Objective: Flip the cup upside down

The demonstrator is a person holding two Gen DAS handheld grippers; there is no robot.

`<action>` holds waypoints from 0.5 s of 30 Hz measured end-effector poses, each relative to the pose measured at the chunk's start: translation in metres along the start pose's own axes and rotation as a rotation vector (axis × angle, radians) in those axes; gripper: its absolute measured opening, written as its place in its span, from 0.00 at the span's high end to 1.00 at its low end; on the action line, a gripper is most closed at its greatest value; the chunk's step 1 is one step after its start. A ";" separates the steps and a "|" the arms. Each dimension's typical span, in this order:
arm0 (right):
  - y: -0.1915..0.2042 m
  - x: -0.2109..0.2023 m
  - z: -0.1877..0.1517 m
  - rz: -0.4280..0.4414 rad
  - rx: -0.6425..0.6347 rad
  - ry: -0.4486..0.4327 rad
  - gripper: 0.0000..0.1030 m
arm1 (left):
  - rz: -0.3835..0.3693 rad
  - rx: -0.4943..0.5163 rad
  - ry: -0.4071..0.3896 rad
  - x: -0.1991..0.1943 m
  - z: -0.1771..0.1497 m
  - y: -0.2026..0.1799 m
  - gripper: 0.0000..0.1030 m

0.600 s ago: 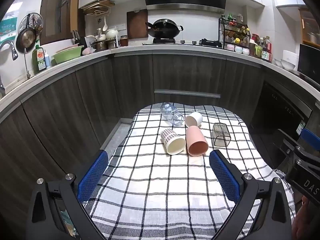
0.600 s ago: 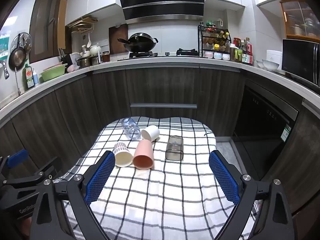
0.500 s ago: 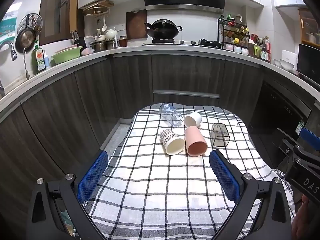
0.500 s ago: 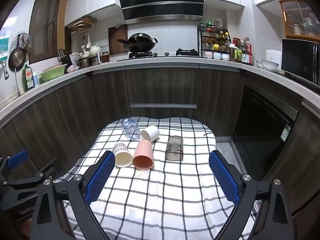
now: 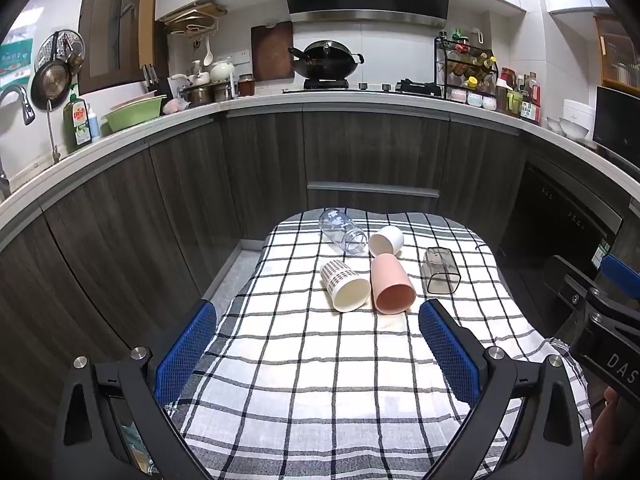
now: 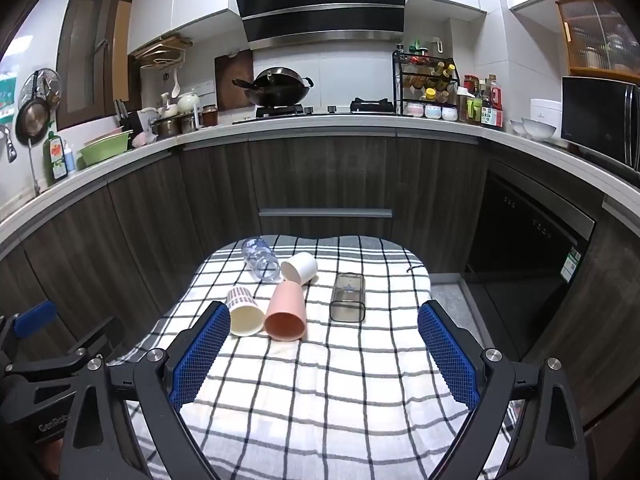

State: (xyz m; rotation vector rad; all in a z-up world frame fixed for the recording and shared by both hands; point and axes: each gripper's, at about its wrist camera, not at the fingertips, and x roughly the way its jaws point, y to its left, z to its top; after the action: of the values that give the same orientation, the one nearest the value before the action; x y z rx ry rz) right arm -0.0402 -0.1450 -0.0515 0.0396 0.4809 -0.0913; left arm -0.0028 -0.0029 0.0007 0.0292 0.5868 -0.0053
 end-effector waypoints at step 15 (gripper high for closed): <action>0.003 0.003 -0.010 0.000 -0.001 0.000 0.08 | -0.002 0.002 0.003 -0.003 0.003 -0.002 0.00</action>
State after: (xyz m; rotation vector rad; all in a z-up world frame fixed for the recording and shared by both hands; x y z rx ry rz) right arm -0.0412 -0.1422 -0.0615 0.0387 0.4812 -0.0915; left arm -0.0032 -0.0046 0.0049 0.0308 0.5895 -0.0078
